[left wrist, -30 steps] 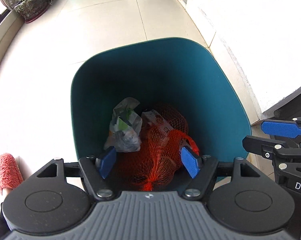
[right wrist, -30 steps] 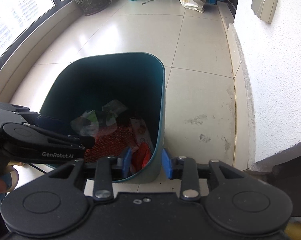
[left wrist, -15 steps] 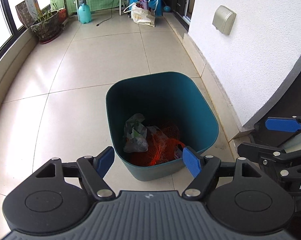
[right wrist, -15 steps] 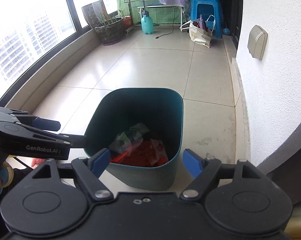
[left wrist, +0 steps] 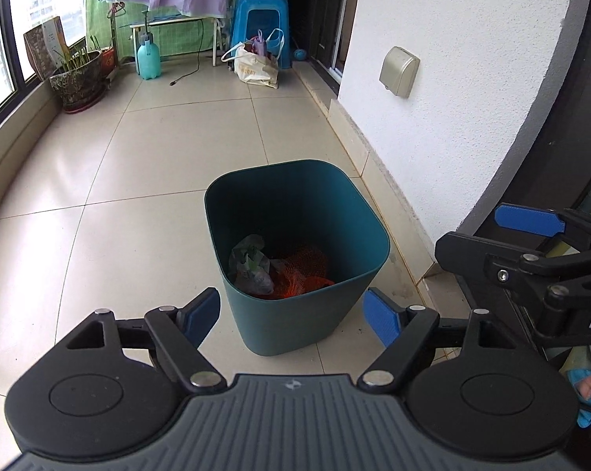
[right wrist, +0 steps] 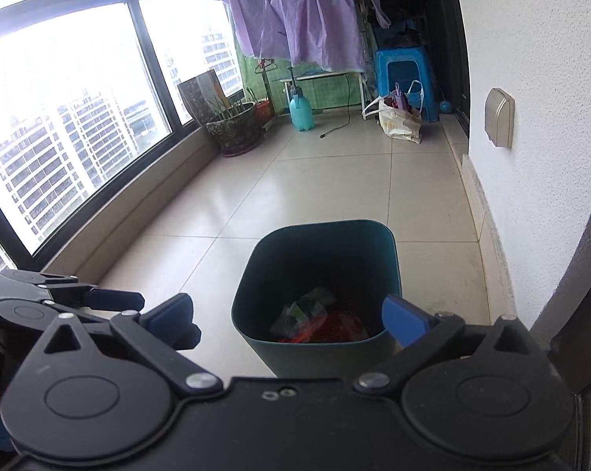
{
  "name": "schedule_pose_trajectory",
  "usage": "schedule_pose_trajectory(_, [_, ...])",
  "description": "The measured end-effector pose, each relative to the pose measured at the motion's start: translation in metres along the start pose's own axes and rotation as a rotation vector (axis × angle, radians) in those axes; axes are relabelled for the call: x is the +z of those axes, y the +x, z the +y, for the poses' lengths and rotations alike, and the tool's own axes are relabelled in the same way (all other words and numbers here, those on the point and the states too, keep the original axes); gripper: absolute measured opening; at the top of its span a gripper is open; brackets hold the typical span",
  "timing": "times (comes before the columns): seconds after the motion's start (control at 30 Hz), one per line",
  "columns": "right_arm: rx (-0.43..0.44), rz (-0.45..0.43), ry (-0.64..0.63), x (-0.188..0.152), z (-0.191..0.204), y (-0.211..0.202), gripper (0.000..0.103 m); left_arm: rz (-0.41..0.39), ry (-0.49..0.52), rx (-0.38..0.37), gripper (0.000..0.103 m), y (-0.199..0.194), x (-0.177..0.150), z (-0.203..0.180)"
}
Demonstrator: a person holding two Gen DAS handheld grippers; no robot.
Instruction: Collect trash
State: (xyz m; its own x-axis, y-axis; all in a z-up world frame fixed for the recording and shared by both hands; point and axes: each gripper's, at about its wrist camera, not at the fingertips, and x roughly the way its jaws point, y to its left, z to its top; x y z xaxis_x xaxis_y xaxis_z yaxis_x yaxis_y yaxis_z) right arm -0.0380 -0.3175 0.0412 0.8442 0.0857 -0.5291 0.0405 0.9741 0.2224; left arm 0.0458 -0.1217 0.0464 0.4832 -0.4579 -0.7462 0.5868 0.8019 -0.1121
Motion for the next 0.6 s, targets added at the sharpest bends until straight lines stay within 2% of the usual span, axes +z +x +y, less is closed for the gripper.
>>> schedule_pose_trajectory(0.2, [-0.077,-0.066,-0.096,-0.007,0.015,0.002,0.103,-0.1,0.003,0.013,0.082,-0.013,-0.006,0.007])
schedule_pose_trajectory(0.3, [-0.109,-0.075,-0.097,-0.007,0.013,0.005,0.103,-0.123,-0.041,0.022,0.082,-0.016,-0.007,0.017])
schedule_pose_trajectory(0.6, [-0.087,0.003,-0.038,-0.006,0.006,0.029,0.103,-0.132,-0.078,0.051,0.082,-0.014,-0.008,0.028])
